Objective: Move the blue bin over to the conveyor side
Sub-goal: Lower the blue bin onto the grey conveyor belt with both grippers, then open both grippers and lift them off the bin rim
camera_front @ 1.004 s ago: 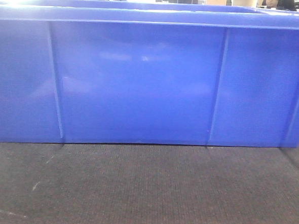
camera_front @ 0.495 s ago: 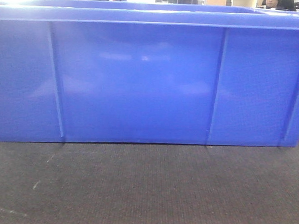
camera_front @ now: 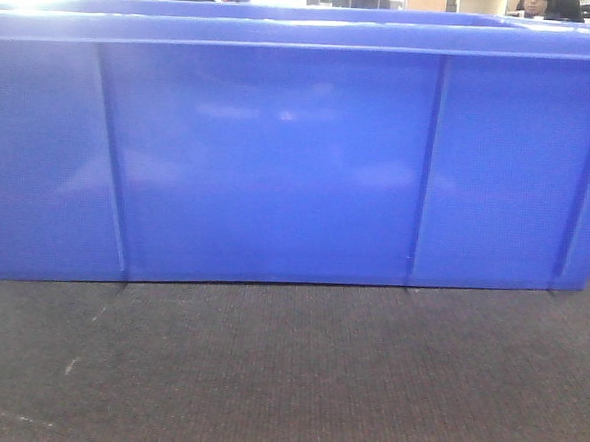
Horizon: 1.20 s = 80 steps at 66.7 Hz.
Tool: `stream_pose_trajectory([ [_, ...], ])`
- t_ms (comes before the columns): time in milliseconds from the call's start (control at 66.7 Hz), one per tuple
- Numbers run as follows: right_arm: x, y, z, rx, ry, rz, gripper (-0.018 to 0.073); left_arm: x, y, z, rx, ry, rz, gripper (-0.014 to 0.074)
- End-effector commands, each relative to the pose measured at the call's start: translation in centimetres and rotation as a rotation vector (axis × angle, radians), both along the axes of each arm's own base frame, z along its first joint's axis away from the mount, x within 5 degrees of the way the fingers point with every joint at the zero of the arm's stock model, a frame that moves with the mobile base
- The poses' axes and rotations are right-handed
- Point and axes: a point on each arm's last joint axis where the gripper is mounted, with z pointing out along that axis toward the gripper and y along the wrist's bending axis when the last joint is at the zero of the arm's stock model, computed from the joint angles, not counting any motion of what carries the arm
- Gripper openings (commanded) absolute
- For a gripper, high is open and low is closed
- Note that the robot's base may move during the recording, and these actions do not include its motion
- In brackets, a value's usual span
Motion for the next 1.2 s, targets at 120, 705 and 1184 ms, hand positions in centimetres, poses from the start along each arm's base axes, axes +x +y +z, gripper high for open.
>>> stream_pose_trajectory([
  [120, -5.9, -1.0, -1.3, -0.019, -0.248, 0.013, -0.0088, -2.7, 0.4, -1.3, -0.032, -0.123, -0.015, 0.0004],
  [705, -15.3, -2.2, -4.1, 0.024, -0.61, 0.005, -0.0088, -4.6, 0.8, -1.8, -0.042, -0.182, -0.011, 0.0004],
  [1184, -15.3, -2.2, -4.1, 0.025, -0.615, 0.005, -0.0088, -4.6, 0.8, -1.8, -0.042, -0.182, -0.011, 0.0004],
])
